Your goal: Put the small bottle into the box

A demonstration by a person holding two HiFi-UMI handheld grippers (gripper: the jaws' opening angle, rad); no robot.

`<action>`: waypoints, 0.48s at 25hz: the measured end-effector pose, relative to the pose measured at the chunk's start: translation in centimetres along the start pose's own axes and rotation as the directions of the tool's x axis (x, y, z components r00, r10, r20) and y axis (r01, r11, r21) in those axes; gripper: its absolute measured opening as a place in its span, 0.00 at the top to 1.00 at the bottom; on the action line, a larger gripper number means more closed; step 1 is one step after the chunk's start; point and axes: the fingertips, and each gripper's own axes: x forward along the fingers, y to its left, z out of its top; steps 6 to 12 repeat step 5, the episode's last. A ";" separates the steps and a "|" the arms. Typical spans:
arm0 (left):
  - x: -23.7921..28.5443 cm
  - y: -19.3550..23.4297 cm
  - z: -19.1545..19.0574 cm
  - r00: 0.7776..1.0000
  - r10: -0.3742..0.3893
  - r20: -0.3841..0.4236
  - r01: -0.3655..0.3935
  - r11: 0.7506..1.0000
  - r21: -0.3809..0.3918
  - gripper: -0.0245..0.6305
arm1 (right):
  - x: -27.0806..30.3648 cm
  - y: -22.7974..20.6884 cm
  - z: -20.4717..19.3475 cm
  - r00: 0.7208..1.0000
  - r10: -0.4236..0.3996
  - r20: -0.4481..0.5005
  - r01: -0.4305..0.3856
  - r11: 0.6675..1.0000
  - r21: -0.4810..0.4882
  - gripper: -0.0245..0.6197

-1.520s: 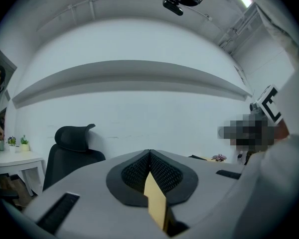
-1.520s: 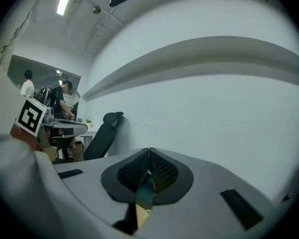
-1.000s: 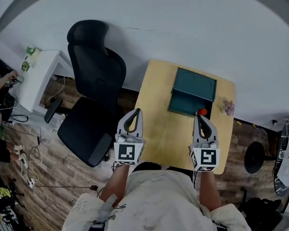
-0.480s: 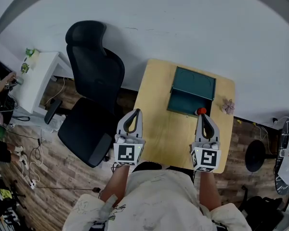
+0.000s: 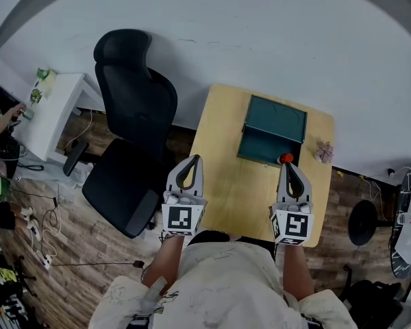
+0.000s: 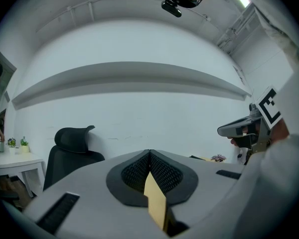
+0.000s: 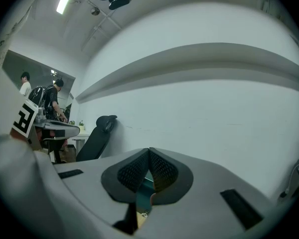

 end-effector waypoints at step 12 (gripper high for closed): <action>-0.1 -0.2 -0.2 1.000 -0.003 -0.004 0.003 1.000 -0.009 0.95 | -0.1 -0.2 0.0 1.000 -0.001 -0.003 0.001 1.000 -0.006 0.94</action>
